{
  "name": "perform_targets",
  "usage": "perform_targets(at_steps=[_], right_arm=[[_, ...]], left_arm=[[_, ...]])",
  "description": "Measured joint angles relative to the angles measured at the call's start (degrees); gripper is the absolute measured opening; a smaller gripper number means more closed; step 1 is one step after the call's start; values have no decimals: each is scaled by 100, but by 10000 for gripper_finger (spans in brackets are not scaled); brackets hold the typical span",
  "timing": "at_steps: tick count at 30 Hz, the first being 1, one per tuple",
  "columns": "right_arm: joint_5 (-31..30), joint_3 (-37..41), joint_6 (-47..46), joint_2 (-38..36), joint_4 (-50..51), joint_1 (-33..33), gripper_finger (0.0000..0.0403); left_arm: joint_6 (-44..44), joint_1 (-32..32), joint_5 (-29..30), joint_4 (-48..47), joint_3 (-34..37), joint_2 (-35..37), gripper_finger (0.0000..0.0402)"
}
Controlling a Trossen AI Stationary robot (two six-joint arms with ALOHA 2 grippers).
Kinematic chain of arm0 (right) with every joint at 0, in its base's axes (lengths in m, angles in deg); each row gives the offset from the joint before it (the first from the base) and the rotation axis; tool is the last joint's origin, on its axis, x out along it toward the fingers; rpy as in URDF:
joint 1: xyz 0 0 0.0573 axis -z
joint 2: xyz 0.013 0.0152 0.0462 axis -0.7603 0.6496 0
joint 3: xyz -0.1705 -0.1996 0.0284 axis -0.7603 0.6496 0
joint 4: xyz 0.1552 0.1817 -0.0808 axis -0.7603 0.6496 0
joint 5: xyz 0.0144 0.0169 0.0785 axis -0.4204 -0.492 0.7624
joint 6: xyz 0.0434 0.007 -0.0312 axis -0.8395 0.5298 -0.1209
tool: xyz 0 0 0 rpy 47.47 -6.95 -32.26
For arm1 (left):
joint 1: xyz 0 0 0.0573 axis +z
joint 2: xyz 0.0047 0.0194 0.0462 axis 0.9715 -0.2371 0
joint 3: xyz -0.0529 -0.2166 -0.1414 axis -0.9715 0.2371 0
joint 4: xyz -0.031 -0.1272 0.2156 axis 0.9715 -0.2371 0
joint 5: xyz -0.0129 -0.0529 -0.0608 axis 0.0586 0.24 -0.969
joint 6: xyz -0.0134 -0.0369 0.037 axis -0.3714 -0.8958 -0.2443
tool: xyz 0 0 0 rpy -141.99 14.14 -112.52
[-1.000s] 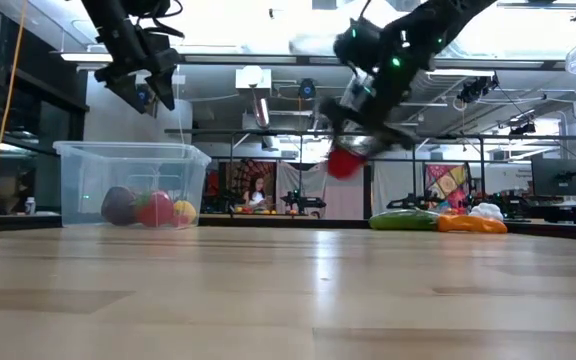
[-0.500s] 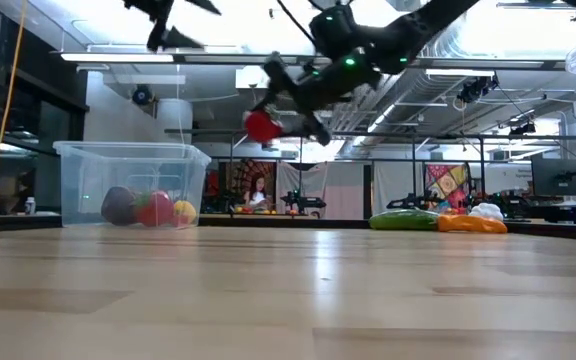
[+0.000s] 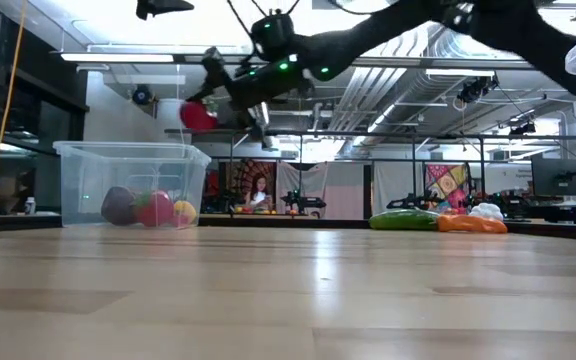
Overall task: Sort produce into baskets
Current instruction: Put the top red tomato into the top transparent bin
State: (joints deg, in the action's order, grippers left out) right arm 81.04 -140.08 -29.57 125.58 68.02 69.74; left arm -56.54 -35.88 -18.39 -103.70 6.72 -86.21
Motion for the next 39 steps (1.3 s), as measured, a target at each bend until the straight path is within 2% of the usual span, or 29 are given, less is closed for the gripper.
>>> perform_targets(at_steps=[4,8,14,22,29,33,39], right_arm=[[184,-834,17,563,200,-3,262],[187,-1306,18,975,302,-15,271],[158,-1300,-15,1083,382,-3,291],[-94,-1285,-65,1088,411,49,294],[183,-1285,93,1088,366,76,297],[263,-1338,169,1088,332,82,322],[274,-1366,160,1088,304,140,391]], left_arm=[[-3,0,7,1,0,18,396],[-2,0,9,0,0,16,396],[-4,0,11,-3,0,16,396],[-4,0,14,-4,0,16,396],[-2,0,14,-4,2,16,396],[-2,0,16,-4,2,16,396],[-4,0,16,-4,2,16,396]])
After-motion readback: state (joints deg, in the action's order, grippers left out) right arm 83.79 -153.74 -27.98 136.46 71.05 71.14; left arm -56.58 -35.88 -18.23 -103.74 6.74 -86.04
